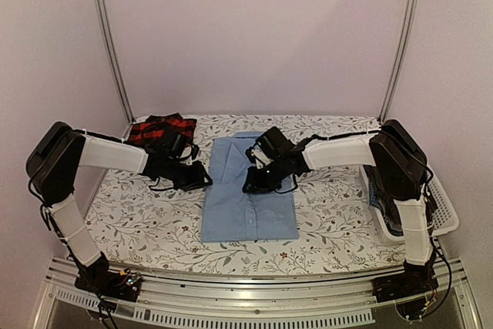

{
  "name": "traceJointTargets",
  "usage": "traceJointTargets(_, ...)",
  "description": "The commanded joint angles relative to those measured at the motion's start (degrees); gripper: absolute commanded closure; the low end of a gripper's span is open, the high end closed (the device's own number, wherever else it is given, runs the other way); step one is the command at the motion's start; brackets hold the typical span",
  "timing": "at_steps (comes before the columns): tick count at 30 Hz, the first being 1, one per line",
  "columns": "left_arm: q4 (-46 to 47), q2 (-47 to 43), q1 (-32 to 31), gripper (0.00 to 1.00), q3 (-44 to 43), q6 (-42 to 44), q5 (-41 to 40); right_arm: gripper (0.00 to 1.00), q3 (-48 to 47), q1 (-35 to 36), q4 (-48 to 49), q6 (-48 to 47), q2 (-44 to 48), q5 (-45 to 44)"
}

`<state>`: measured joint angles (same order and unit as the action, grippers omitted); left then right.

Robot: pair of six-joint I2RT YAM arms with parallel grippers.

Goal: Fold and stack the long sleeve shirts
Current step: Adjust the 2/3-rectangle-folded shirt at the center of the board.

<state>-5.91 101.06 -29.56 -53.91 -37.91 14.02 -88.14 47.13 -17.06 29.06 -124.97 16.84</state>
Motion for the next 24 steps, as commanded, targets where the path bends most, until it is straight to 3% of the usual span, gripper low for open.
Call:
traceJointTargets(1,-1.57,1.78,0.35,0.68,-1.06,0.4,0.23,0.81,1.12,-0.2,0.35,-0.32,-0.79,-0.33)
traceJointTargets(8,-0.79,3.49,0.12,0.71,-2.67,0.55,2.95,0.83,1.48,-0.2,0.6,-0.41,-0.73,-1.02)
traceJointTargets(18,1.39,-2.92,-3.96,1.0,-3.06,3.36,3.81,0.81,1.8,-0.29,0.88,-0.76,2.24,-3.26)
traceJointTargets(24,4.78,-9.93,-8.75,1.0,0.29,5.91,6.19,0.81,5.25,-1.17,2.22,0.59,6.32,-5.87)
